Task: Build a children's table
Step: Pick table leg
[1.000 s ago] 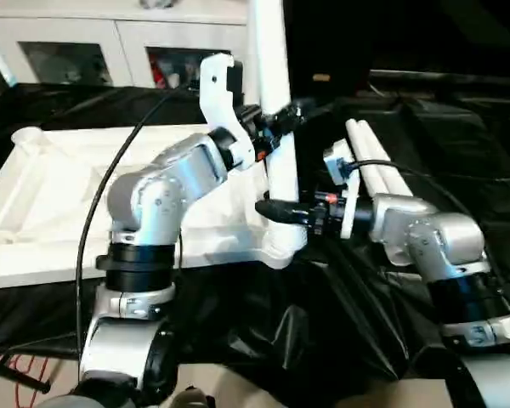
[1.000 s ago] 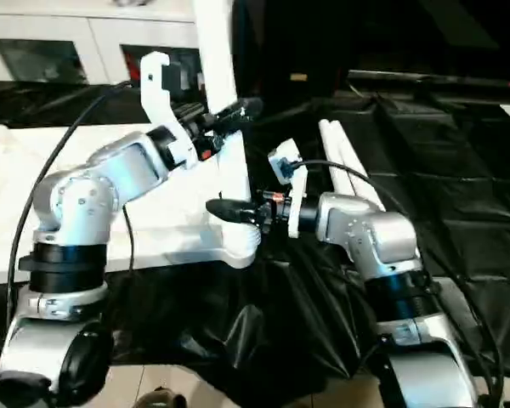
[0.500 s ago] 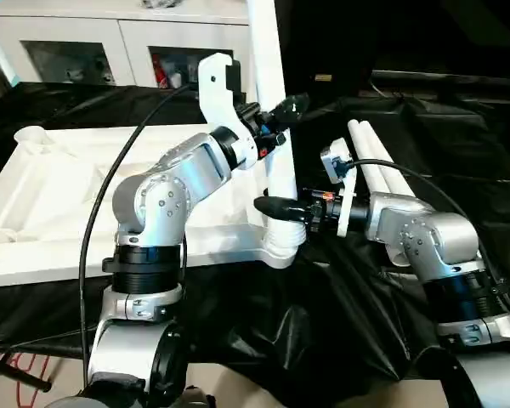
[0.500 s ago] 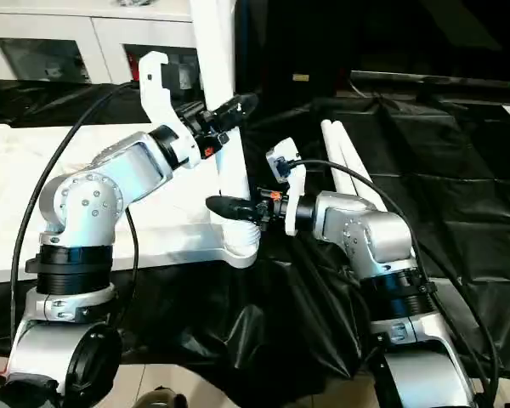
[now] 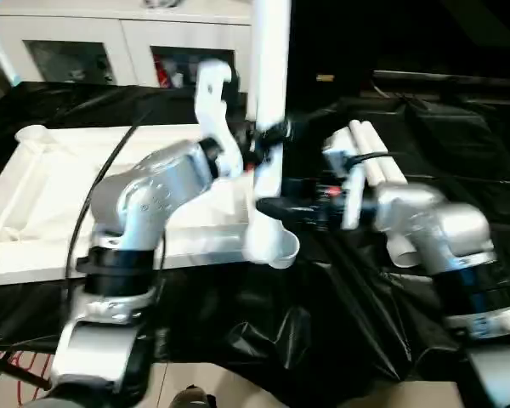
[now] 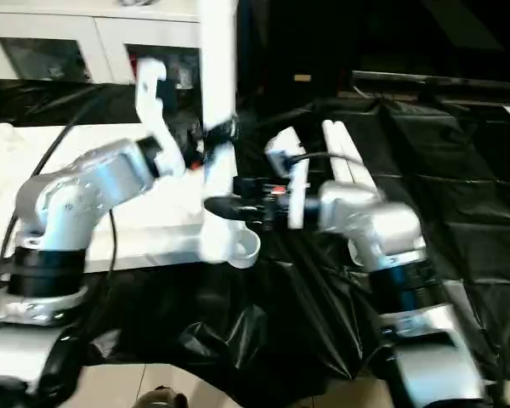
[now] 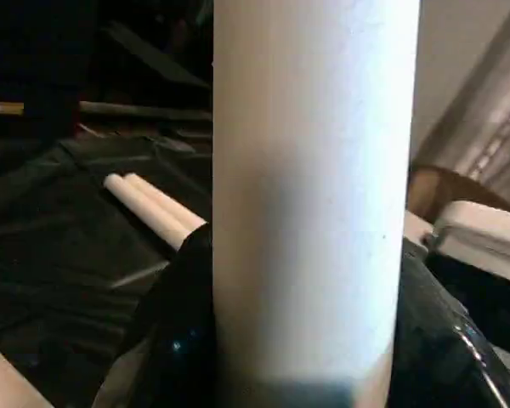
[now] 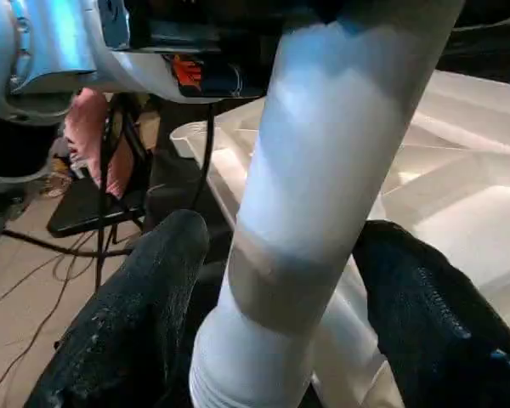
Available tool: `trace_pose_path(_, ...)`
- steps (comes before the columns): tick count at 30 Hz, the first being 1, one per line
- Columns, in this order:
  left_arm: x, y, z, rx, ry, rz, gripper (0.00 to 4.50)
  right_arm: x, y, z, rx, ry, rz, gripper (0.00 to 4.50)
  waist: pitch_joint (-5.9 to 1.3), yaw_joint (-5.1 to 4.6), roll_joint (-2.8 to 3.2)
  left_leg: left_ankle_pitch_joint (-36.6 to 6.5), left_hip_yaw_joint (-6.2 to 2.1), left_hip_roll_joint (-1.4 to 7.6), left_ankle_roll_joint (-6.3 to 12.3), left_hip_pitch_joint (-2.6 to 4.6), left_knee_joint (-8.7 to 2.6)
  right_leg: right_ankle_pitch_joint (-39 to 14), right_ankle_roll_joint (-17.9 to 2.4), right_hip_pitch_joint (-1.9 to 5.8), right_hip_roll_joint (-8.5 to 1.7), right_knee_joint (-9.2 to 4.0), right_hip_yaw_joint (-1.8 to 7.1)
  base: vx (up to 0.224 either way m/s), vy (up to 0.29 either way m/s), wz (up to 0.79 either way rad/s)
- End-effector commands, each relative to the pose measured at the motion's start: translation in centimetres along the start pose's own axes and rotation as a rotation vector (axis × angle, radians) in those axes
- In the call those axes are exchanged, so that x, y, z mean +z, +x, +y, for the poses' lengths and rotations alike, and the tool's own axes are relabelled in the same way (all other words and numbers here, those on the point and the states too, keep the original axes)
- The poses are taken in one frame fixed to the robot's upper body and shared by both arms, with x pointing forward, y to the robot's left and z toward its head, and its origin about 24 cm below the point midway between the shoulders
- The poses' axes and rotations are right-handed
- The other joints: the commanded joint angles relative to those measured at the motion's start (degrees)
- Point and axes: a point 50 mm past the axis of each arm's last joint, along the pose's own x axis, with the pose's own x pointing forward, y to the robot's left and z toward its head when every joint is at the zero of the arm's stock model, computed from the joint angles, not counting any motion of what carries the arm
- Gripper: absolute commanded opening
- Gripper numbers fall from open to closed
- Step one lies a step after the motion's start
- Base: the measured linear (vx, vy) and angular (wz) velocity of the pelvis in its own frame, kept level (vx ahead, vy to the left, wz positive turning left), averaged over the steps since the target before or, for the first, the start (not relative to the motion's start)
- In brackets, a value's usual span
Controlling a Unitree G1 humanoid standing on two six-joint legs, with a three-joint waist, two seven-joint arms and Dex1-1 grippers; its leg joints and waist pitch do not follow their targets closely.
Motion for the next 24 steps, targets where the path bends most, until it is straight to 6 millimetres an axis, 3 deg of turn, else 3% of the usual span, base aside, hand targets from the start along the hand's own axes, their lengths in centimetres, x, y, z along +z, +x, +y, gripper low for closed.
trace_pose_path(1,1.1,0.2,-0.8,-0.054,0.035,-0.017,1.84,0.6,0.1,0.3,0.042,-0.025,0.016,3.13,-4.84,-0.03,-0.79,-6.54,0.04,0.66,1.24,0.79,-3.08,-6.22,-11.75,3.50,-3.58,-3.87,2.07,0.000,0.000,0.00)
trace_pose_path(14,2.2,0.4,-1.9,-0.158,-0.011,-0.098,1.84,-0.3,0.9,-0.4,-0.001,-0.023,0.048,3.13,-4.84,-0.03,-0.59,-6.41,0.05,0.64,1.19,0.72,-2.99,-6.77,-11.90,3.43,-3.55,-3.86,2.08,0.000,0.000,0.00)
trace_pose_path(24,1.6,0.3,-2.2,-0.196,0.002,-0.060,1.84,0.0,1.0,-0.3,0.027,-0.017,0.023,3.13,-4.86,-0.05,-0.46,-6.68,0.01,0.68,1.15,0.81,-3.03,-6.12,-12.02,3.45,-3.49,-3.79,2.07,0.000,0.000,0.00)
